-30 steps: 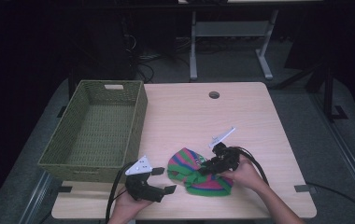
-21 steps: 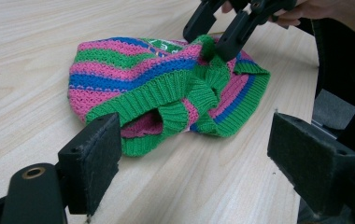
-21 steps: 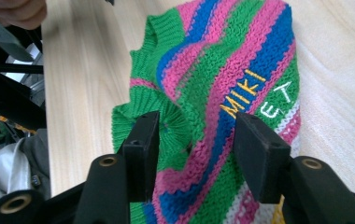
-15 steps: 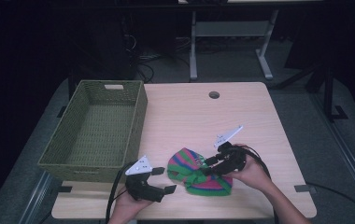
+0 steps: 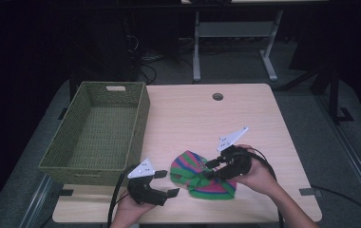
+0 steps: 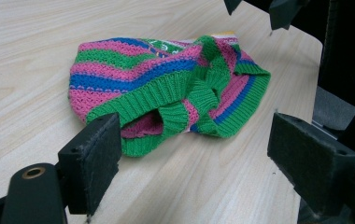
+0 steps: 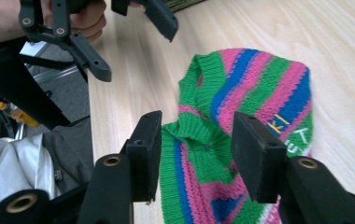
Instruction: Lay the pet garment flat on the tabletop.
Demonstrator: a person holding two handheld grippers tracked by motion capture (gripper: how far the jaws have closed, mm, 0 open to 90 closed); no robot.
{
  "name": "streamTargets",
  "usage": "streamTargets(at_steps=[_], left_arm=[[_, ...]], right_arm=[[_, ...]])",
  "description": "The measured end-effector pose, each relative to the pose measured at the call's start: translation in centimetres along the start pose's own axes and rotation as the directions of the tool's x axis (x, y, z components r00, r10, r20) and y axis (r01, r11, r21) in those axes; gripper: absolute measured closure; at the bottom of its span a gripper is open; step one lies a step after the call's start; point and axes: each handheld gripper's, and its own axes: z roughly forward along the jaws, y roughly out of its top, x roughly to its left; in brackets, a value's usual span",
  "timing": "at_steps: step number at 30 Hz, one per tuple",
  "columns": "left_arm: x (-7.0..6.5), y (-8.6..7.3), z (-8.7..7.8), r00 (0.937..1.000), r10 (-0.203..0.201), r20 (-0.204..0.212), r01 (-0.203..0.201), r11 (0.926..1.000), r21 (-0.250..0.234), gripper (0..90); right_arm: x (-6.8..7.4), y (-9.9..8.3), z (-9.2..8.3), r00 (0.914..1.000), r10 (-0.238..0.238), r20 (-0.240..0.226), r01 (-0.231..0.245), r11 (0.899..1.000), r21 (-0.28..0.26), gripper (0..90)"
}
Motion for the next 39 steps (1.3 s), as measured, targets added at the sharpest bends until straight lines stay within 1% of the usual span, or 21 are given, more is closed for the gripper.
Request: streamTargets(at_steps=[1, 3, 6, 7, 8, 11, 12, 13, 14, 15, 18, 20, 21, 24, 25, 27, 32, 35, 37, 38, 39], left_arm=[[0.0, 0.0, 0.0, 1.0000, 0.001, 0.000, -0.001, 1.0000, -0.001, 17.4], [0.0, 0.0, 0.0, 1.0000, 0.002, 0.000, -0.002, 1.0000, -0.001, 17.4], [0.1, 0.0, -0.1, 1.0000, -0.002, -0.001, 0.002, 1.0000, -0.002, 17.4], [0.1, 0.0, -0.1, 1.0000, -0.005, -0.001, 0.005, 1.0000, -0.005, 17.5], [0.1, 0.0, -0.1, 1.0000, -0.005, -0.001, 0.005, 1.0000, -0.005, 17.4], [0.1, 0.0, -0.2, 1.0000, -0.005, -0.002, 0.005, 0.9999, -0.010, 17.4], [0.1, 0.0, -0.2, 1.0000, -0.004, -0.002, 0.004, 1.0000, -0.009, 17.4], [0.1, 0.0, -0.2, 1.0000, -0.003, -0.002, 0.003, 1.0000, -0.007, 17.4], [0.1, 0.0, -0.2, 1.0000, -0.003, -0.002, 0.003, 1.0000, -0.007, 17.5], [0.1, 0.0, -0.2, 1.0000, -0.004, -0.001, 0.004, 1.0000, -0.008, 17.4], [0.1, 0.0, -0.2, 1.0000, -0.008, -0.001, 0.008, 0.9999, -0.009, 17.5], [0.1, -0.1, -0.2, 1.0000, -0.009, -0.001, 0.009, 0.9999, -0.008, 17.4], [0.1, 0.0, -0.2, 1.0000, -0.009, -0.001, 0.009, 0.9999, -0.007, 17.4], [0.1, 0.0, -0.2, 1.0000, -0.008, 0.000, 0.008, 0.9999, -0.008, 17.5], [0.1, 0.0, -0.2, 1.0000, -0.009, 0.001, 0.009, 0.9999, -0.009, 17.4], [0.0, 0.0, -0.1, 0.9999, -0.010, 0.003, 0.010, 0.9999, -0.004, 17.4], [0.0, 0.0, -0.1, 1.0000, -0.008, 0.003, 0.008, 1.0000, -0.001, 17.5], [0.0, 0.0, -0.1, 1.0000, -0.009, 0.003, 0.009, 1.0000, -0.001, 17.5], [0.0, 0.0, -0.1, 1.0000, -0.009, 0.004, 0.009, 1.0000, 0.000, 17.5], [0.0, 0.0, -0.1, 1.0000, -0.009, 0.004, 0.009, 1.0000, -0.001, 17.5], [0.0, 0.0, -0.1, 1.0000, -0.008, 0.003, 0.008, 1.0000, 0.000, 17.5]], right_arm=[[0.1, 0.1, 0.3, 0.9999, -0.014, -0.004, 0.014, 1.000, 0.016, 55.8], [0.2, 0.2, 0.8, 0.9997, -0.024, -0.008, 0.024, 0.999, 0.029, 56.8], [0.1, 0.3, 1.2, 0.9996, -0.022, -0.019, 0.023, 0.999, 0.035, 56.8], [0.0, 0.4, 1.6, 0.9992, -0.032, -0.024, 0.033, 0.999, 0.039, 57.3], [0.0, 0.4, 1.6, 0.9992, -0.032, -0.024, 0.033, 0.999, 0.039, 57.3], [0.1, 0.6, 2.6, 0.9985, -0.037, -0.040, 0.039, 0.997, 0.063, 60.2], [0.1, 0.6, 2.6, 0.9985, -0.037, -0.040, 0.039, 0.997, 0.063, 60.2], [0.1, 0.6, 3.1, 0.9978, -0.047, -0.046, 0.051, 0.996, 0.078, 60.4], [0.1, 0.6, 3.1, 0.9978, -0.047, -0.046, 0.051, 0.996, 0.078, 60.4], [0.1, 0.6, 3.6, 0.9974, -0.055, -0.046, 0.059, 0.994, 0.095, 60.9], [-0.1, 0.4, 4.1, 0.9978, -0.051, -0.044, 0.055, 0.993, 0.106, 60.9], [-0.3, 0.2, 4.5, 0.9985, -0.038, -0.038, 0.042, 0.992, 0.119, 60.9], [-0.6, 0.1, 4.8, 0.9989, -0.040, -0.026, 0.043, 0.990, 0.132, 60.9], [-0.9, 0.0, 5.0, 0.9990, -0.042, -0.013, 0.043, 0.991, 0.130, 60.9], [-1.0, 0.0, 5.1, 0.9993, -0.034, -0.012, 0.036, 0.991, 0.130, 60.9], [-1.3, -0.1, 5.3, 0.9994, -0.034, 0.011, 0.032, 0.991, 0.131, 60.6], [-1.4, -0.3, 6.0, 0.9997, -0.024, 0.012, 0.022, 0.990, 0.142, 60.6], [-1.5, -0.4, 6.6, 0.9994, -0.025, 0.023, 0.021, 0.988, 0.154, 60.6], [-1.3, -0.6, 6.9, 0.9987, -0.033, 0.040, 0.026, 0.985, 0.168, 62.2], [-1.3, -0.7, 7.2, 0.9976, -0.050, 0.049, 0.041, 0.985, 0.167, 63.6], [-1.2, -0.7, 7.2, 0.9971, -0.052, 0.057, 0.042, 0.985, 0.165, 65.5]])
